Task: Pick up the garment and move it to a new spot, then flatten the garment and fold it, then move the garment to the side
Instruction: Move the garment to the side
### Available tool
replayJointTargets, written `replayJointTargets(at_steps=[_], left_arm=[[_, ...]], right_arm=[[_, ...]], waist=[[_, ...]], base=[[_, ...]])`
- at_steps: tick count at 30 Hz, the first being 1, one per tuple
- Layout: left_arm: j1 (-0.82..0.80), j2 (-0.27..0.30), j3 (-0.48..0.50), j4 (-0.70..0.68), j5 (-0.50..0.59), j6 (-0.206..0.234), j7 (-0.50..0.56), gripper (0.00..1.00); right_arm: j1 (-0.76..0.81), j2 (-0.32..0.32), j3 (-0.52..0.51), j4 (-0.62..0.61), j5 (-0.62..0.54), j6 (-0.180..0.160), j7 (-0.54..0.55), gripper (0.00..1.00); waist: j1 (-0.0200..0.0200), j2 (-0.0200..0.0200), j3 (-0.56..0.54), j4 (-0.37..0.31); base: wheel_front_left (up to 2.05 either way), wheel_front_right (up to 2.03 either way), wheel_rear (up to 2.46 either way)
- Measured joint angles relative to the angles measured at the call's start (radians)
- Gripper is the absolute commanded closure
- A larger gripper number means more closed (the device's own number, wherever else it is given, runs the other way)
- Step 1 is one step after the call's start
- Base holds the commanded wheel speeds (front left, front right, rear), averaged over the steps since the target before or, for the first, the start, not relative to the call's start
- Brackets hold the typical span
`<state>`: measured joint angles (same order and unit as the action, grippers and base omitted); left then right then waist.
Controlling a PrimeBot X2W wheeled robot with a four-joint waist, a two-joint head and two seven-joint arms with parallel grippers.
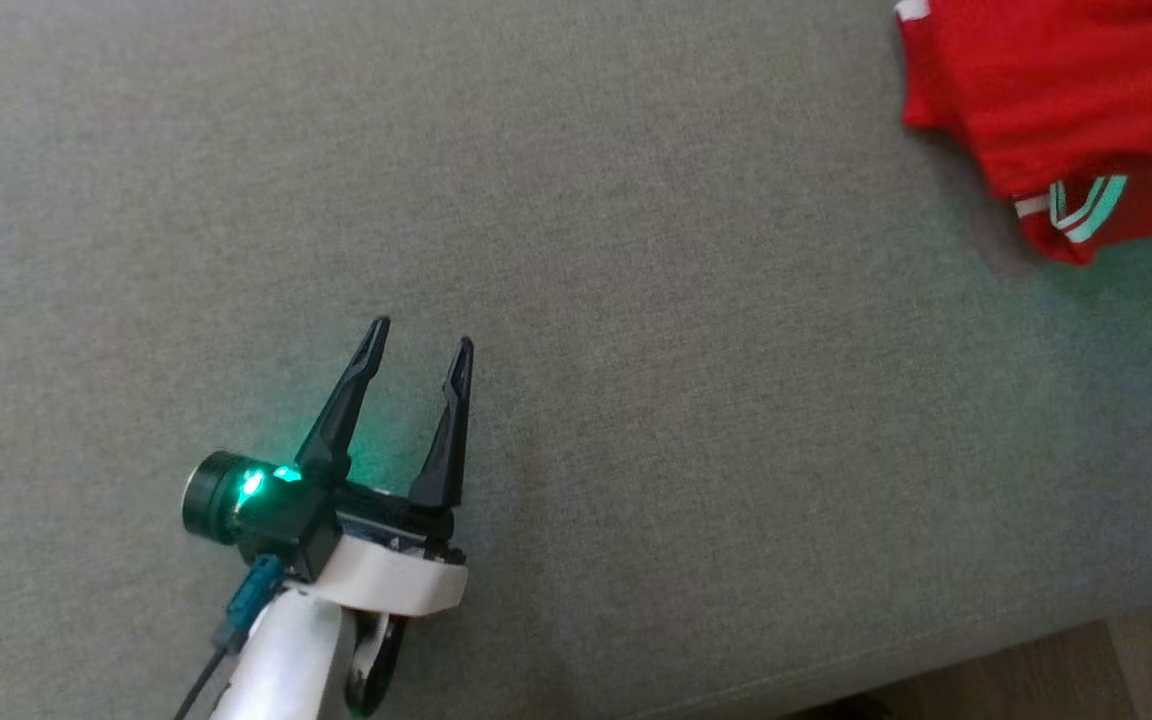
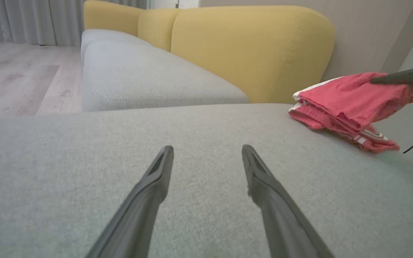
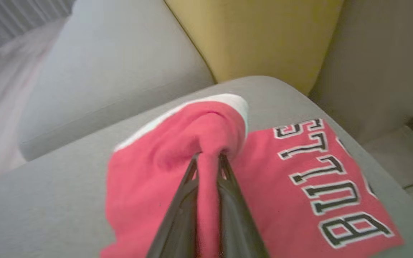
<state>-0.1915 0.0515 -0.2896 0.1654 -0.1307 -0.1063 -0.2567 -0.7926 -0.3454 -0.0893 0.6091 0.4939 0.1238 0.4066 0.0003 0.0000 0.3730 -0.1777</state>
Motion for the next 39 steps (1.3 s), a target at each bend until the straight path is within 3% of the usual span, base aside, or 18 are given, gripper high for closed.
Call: replayJointTargets(at_steps=[2, 4, 5, 9, 12, 19, 28, 34, 39], left_arm=[[0.001, 0.001, 0.001, 0.017, 0.003, -0.001, 0.0, 0.0], [0.005, 0.001, 0.003, 0.026, 0.008, -0.001, 0.0, 0.0], [0.006, 0.001, 0.004, 0.027, 0.008, -0.003, 0.0, 0.0], [0.013, 0.001, 0.02, 0.028, 0.007, -0.008, 0.0, 0.0], [0.017, 0.001, 0.035, 0.028, 0.005, -0.007, 0.0, 0.0], [0.081, 0.0, 0.075, 0.022, -0.03, 0.02, 0.0, 0.0], [0.156, -0.001, 0.112, 0.031, -0.066, 0.063, 0.0, 0.0], [0.199, -0.001, 0.121, 0.06, -0.071, 0.068, 0.0, 0.0], [0.202, -0.001, 0.134, 0.104, -0.048, 0.066, 0.0, 0.0]], right_arm=[[-0.006, -0.021, -0.024, 0.044, -0.063, 0.0, 0.007, 1.0], [-0.008, -0.039, -0.056, 0.095, -0.149, 0.0, -0.007, 0.4], [-0.008, -0.052, -0.075, 0.114, -0.21, 0.0, -0.041, 0.0], [-0.024, -0.079, -0.139, 0.146, -0.432, 0.0, -0.142, 0.0], [-0.023, -0.043, -0.141, 0.12, -0.51, 0.0, -0.207, 0.0], [0.068, 0.055, -0.096, -0.101, -0.499, 0.0, -0.331, 0.0], [0.467, 0.149, -0.003, -0.416, -0.468, 0.0, -0.435, 0.0], [0.728, 0.254, -0.011, -0.44, -0.509, 0.0, -0.567, 0.0], [0.826, 0.294, -0.012, -0.397, -0.511, 0.0, -0.621, 0.0]], waist=[[-0.0001, 0.0, 0.019, -0.004], [0.0, 0.0, 0.028, 0.001], [-0.0001, 0.0, 0.03, 0.006], [-0.0001, 0.0, 0.027, 0.029], [-0.0003, 0.0, 0.005, 0.04], [-0.0004, 0.0, -0.082, 0.06], [-0.0006, 0.0, -0.213, 0.122], [-0.0007, 0.0, -0.27, 0.191], [-0.0006, 0.0, -0.3, 0.228]], base=[[0.0, 0.0, 0.0], [0.0, 0.0, 0.0], [0.0, 0.0, 0.0], [0.0, 0.0, 0.0], [0.0, 0.0, 0.0], [0.0, 0.0, 0.0], [0.0, 0.0, 0.0], [0.0, 0.0, 0.0], [0.0, 0.0, 0.0]])
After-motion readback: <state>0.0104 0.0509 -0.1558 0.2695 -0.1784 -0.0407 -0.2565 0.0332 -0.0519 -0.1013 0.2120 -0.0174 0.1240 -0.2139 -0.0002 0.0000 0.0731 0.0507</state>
